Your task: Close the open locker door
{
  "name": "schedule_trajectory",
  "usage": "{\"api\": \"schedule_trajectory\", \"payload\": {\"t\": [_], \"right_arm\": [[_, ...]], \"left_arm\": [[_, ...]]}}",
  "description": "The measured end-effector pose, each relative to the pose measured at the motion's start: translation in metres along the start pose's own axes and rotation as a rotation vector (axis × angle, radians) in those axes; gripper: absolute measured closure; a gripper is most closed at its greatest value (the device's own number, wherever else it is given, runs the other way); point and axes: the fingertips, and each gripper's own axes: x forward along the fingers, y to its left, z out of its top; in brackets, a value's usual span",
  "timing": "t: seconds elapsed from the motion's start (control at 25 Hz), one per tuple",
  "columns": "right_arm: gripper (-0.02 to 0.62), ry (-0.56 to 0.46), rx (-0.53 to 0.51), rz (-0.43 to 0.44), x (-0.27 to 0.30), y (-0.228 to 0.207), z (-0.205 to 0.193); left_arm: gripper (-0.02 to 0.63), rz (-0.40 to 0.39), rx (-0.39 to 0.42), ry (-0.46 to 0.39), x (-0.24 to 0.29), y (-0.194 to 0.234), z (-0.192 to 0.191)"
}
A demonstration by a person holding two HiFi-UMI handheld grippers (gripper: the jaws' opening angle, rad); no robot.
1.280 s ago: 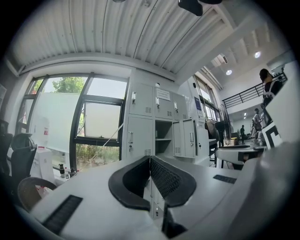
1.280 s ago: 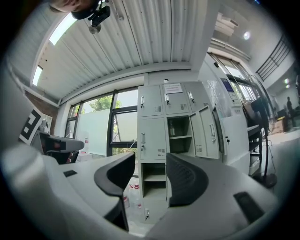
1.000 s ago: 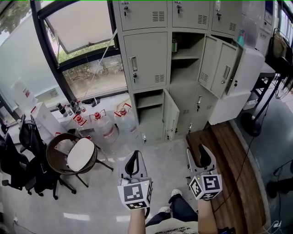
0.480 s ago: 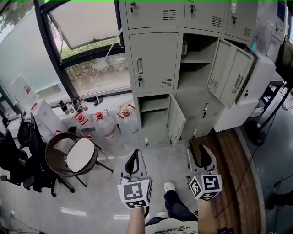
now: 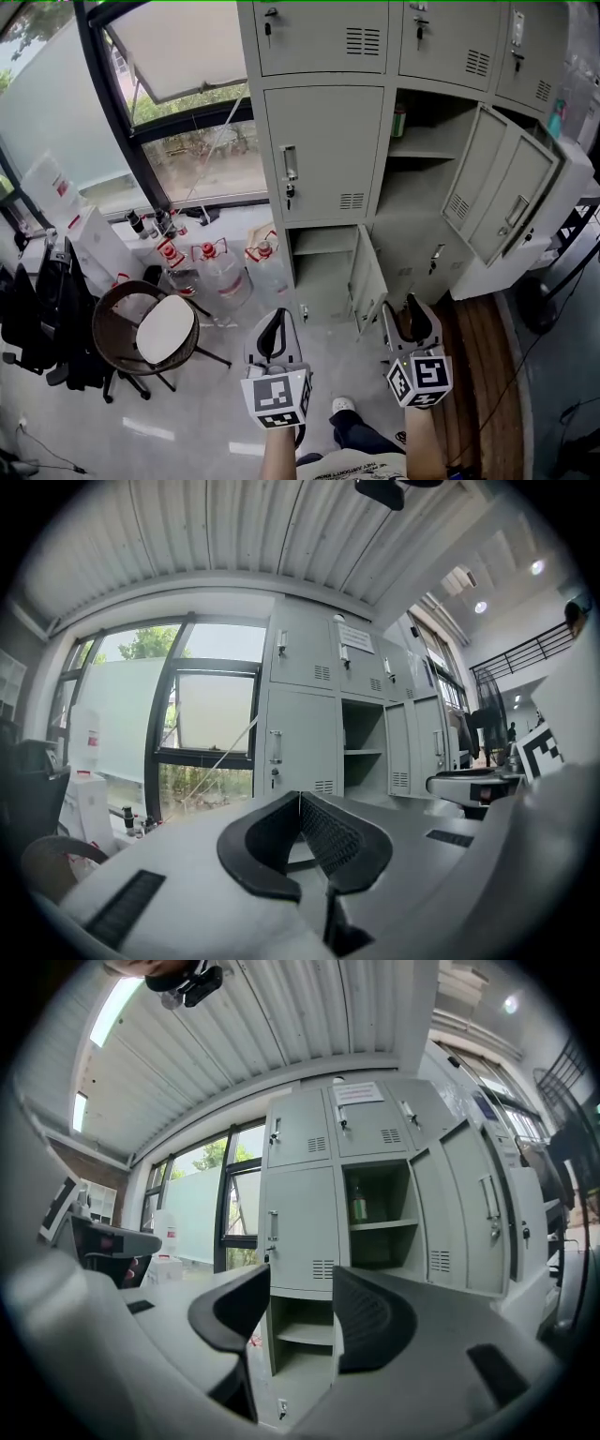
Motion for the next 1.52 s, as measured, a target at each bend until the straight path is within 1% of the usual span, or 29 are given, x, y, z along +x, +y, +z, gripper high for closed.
{"api": "schedule_trajectory", "payload": {"t": [0.32,0.68,0.92,1.2,1.52], "right_arm": [[0.388,0.025,0.005,0.048,0.075,-0.039,-0.006],[0.388,0.077,0.024,0.081,0.124,-0.071,-0.030],[0.388,0.124,0.053,0.088,0.143,-0.083,-0.054],[0.388,0.183,0.060,0.110,0.153,-0.080,-0.080],[0.388,0.257,0.075,0.098,0.157,-0.078,-0.116]], "left_arm": [[0.600,0.048,-0.007,0.000,0.073,-0.003,0.006],[0.601,0.064,-0.012,0.048,0.131,-0.014,-0.011],[0.601,0.077,-0.011,0.098,0.147,-0.013,-0.028],[0.601,0.098,-0.014,0.159,0.153,-0.006,-0.052],[0.601,0.056,-0.014,0.213,0.168,-0.006,-0.078]]}}
